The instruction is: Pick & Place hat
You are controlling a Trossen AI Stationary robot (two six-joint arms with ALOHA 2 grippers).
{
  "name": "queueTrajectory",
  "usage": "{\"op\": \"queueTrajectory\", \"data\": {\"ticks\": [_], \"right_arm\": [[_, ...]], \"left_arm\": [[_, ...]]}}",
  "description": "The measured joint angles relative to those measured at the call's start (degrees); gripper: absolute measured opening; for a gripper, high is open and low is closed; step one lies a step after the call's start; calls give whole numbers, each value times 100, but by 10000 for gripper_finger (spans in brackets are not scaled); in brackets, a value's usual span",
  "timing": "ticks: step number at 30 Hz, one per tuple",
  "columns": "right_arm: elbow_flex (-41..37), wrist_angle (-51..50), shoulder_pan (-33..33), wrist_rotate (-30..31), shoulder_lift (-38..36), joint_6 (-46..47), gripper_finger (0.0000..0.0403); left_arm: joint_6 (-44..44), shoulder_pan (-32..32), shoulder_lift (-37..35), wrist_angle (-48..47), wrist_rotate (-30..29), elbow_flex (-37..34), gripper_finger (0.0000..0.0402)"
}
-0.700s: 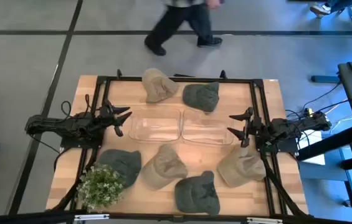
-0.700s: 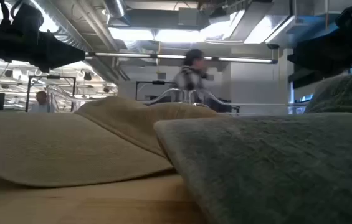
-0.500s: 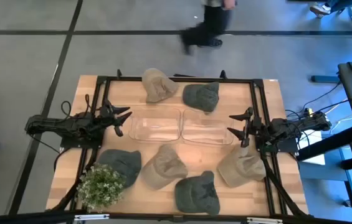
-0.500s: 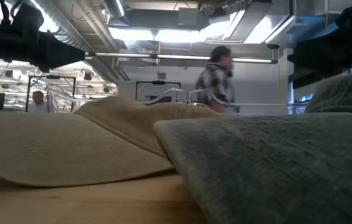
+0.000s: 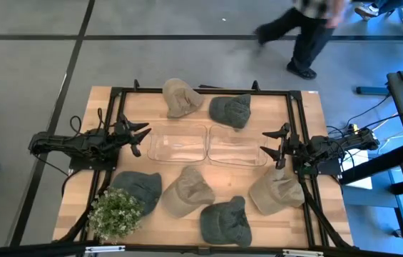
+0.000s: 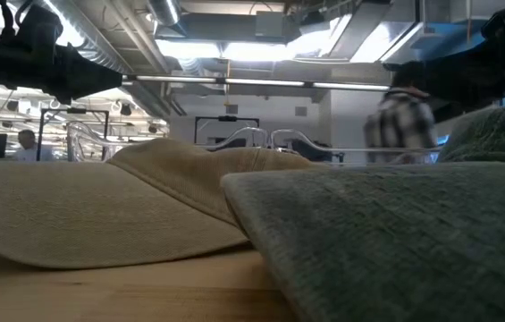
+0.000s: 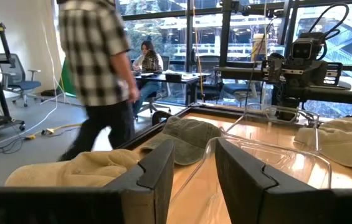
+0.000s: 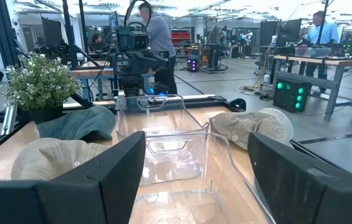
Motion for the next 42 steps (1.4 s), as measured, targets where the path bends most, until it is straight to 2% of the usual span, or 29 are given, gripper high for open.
{"op": "queueTrajectory", "data": {"ticks": [37,42], "right_arm": [[0,-2,0,0,1,0,283],[0,-1,0,-4,-1,527,283]], "left_arm": [[0,-1,0,-1,-20,-1,114],[0,1,0,-1,-17,-1,114]]}}
